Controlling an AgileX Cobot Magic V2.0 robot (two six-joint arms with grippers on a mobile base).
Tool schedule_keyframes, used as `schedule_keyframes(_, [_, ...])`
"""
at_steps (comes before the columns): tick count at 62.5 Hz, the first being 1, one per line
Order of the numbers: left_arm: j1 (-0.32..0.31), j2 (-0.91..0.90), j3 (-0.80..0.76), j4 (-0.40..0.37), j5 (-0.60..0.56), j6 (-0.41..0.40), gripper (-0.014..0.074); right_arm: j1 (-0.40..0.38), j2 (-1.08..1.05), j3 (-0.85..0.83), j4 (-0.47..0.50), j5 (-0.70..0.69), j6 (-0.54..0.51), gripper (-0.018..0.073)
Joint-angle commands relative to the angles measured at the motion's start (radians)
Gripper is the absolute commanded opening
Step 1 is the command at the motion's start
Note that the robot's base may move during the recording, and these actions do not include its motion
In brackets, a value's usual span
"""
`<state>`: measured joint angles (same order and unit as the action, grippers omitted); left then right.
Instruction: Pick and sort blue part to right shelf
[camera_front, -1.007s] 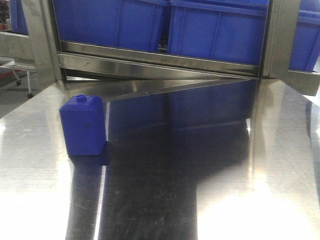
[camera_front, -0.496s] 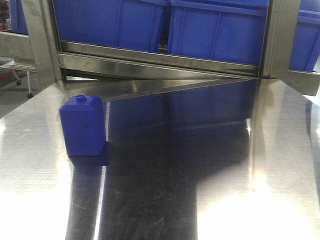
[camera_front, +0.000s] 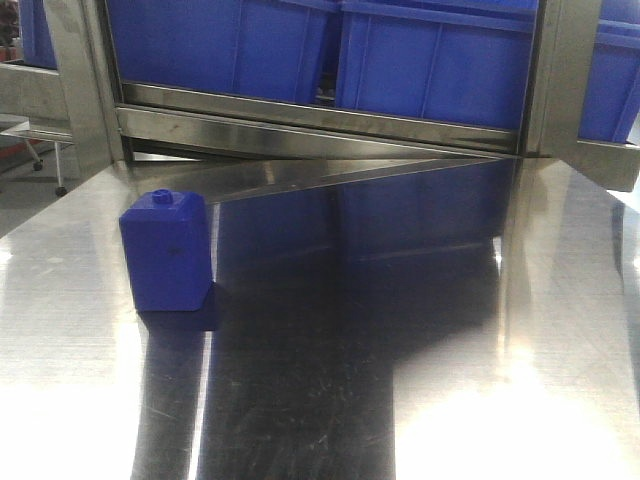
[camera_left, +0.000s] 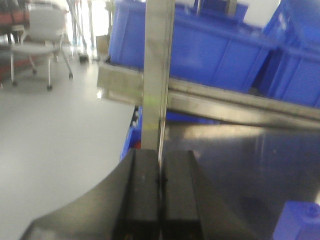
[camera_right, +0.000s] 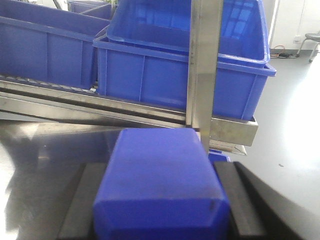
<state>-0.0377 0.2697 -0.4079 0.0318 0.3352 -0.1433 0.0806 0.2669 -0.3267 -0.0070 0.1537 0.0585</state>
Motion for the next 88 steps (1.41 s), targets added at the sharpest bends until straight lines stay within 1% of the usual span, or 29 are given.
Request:
schedule_keyframes(1, [-0.039,0.097,-0.058,0.018,-0.063,-0.022,0.0138,-0.006,0.005,-0.030,-0.011,-0.090,-0.011,0.0407])
schedule_keyframes(6, [-0.096,0.175,-0.086,0.033,-0.065,-0.022,0.0201,-0.006,0.005,-0.030,-0.011,-0.090,-0.011,0.0407])
schedule_keyframes(12, [-0.189,0.258,-0.114,0.033,-0.072,-0.022,0.0347,-0.006,0.005,-0.030,-0.011,-0.090,-0.011,0.0407])
schedule_keyframes(17, [-0.265,0.336,-0.139,0.033,-0.074,-0.024,0.0528,-0.006,0.005,-0.030,-0.011,-0.090,-0.011,0.0407])
schedule_keyframes(21, [-0.310,0.403,-0.166,0.033,-0.068,-0.031,0.0636,-0.006,0.005,-0.030,-0.011,-0.090,-0.011,0.0407])
schedule_keyframes(26, [-0.348,0.471,-0.196,0.033,-0.066,-0.059,0.0709,-0.006,0.005,-0.030,-0.011,-0.090,-0.011,0.0407])
schedule_keyframes(34, [-0.408,0.607,-0.280,0.035,-0.025,-0.091,0.0680,-0.006,0.005,-0.030,-0.011,-0.090,-0.011,0.0407])
schedule_keyframes(39, [-0.447,0.687,-0.347,0.033,0.038,-0.113,0.0670,-0.006,0.005,-0.030,-0.011,-0.090,-0.011,0.0407])
schedule_keyframes(46, [-0.484,0.802,-0.463,0.033,0.176,-0.201,0.0670,-0.006,0.005,-0.030,-0.011,-0.090,-0.011,0.0407])
schedule_keyframes(55, [-0.488,0.944,-0.607,0.044,0.328,-0.303,0.0670,-0.006,0.005,-0.030,-0.011,-0.090,-0.011,0.0407])
schedule_keyframes(58, [-0.488,0.994,-0.668,0.044,0.397,-0.366,0.0670,-0.006,0.005,-0.030,-0.011,-0.090,-0.011,0.0407])
schedule_keyframes(64, [-0.498,1.084,-0.758,0.046,0.511,-0.443,0.0670,-0.006,0.005,-0.030,-0.011,-0.090,-0.011,0.0407])
schedule_keyframes(69, [-0.509,1.156,-0.840,0.046,0.601,-0.450,0.0670,-0.006,0.005,-0.030,-0.011,-0.090,-0.011,0.0407])
schedule_keyframes(76, [-0.518,1.250,-0.961,0.026,0.710,-0.450,0.0670,-0.006,0.005,-0.030,-0.011,-0.090,-0.011,0.0407])
schedule_keyframes(88, [-0.518,1.381,-1.103,0.026,0.840,-0.473,0.0670,-0.006,0.005,-0.030,-0.011,-0.090,-0.011,0.0407])
